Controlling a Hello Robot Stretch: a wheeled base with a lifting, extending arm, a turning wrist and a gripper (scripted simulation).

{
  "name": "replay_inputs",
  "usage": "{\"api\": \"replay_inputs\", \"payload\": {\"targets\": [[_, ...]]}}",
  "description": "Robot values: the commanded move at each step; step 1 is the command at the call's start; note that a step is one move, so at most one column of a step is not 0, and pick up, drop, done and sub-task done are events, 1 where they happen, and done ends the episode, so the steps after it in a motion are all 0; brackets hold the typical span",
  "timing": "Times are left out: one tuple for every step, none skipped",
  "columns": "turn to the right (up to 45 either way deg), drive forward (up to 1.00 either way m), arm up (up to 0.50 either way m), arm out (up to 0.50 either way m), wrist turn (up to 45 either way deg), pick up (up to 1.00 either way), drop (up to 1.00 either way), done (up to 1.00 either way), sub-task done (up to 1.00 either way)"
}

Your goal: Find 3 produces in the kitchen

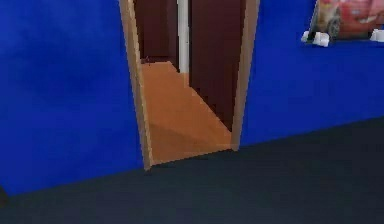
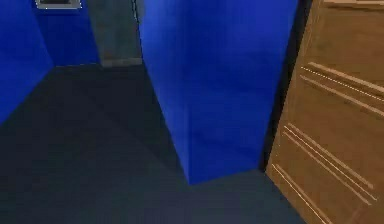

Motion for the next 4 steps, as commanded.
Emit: {"api": "replay_inputs", "payload": {"targets": [[0.0, 1.0, 0.0, 0.0, 0.0, 0.0, 0.0, 0.0, 0.0], [0.0, 0.4, 0.0, 0.0, 0.0, 0.0, 0.0, 0.0, 0.0], [-9.0, 0.0, 0.0, 0.0, 0.0, 0.0, 0.0, 0.0, 0.0], [0.0, 1.0, 0.0, 0.0, 0.0, 0.0, 0.0, 0.0, 0.0]]}}
